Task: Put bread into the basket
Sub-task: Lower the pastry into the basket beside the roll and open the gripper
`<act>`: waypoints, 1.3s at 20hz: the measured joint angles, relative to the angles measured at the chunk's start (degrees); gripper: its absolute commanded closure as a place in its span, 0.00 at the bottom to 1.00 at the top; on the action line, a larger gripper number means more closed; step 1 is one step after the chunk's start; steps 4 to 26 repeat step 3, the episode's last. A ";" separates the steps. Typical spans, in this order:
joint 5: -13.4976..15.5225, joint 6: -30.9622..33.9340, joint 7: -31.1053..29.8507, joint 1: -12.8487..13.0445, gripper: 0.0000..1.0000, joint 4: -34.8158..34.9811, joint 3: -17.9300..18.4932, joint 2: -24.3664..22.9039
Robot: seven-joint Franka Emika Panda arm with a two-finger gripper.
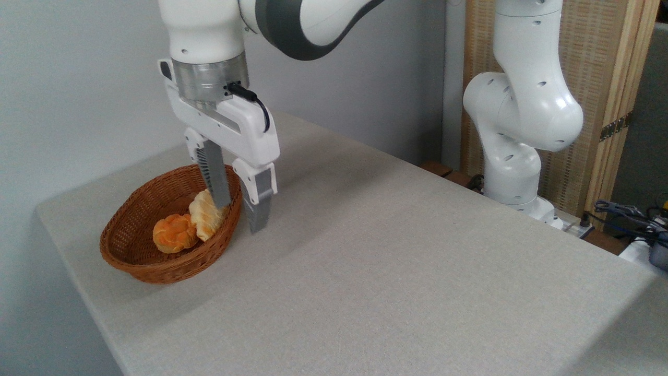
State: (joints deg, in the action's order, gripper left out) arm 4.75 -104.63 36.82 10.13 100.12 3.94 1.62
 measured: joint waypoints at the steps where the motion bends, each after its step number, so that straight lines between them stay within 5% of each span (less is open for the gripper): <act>1: -0.99 0.82 2.40 -0.02 0.00 0.01 0.41 0.00; 26: -1.81 1.59 4.46 -0.03 0.00 0.05 0.82 0.00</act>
